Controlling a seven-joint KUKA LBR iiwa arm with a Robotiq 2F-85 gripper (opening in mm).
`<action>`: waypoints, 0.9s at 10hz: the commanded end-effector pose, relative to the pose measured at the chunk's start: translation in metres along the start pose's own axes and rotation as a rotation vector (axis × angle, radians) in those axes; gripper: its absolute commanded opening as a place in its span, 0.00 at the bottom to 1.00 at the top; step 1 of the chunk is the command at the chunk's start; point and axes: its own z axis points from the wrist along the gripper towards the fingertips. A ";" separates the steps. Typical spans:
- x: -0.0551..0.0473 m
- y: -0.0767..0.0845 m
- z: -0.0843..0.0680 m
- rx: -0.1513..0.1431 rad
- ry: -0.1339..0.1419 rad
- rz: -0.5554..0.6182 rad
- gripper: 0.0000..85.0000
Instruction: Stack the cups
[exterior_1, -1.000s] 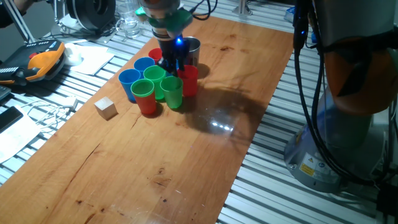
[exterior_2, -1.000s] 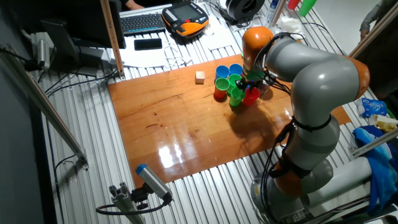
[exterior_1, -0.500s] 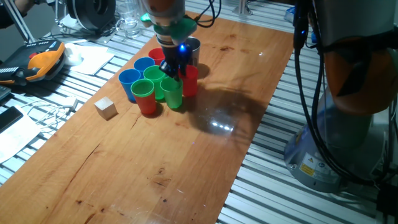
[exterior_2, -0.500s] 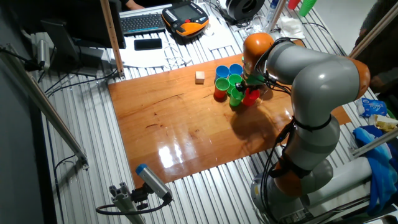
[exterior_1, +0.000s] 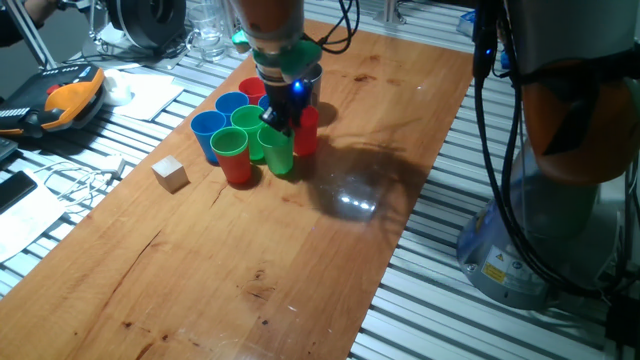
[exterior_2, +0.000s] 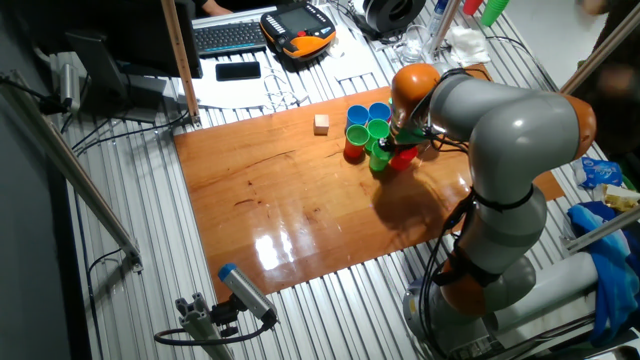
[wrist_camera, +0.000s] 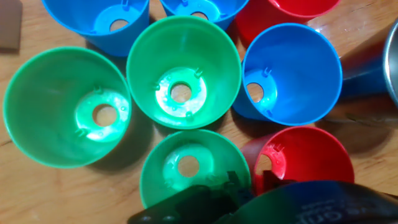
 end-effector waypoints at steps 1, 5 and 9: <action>0.000 0.000 0.000 -0.014 -0.001 -0.009 0.00; -0.001 0.003 -0.012 -0.024 0.027 -0.045 0.00; 0.002 0.008 -0.046 -0.031 0.061 -0.064 0.00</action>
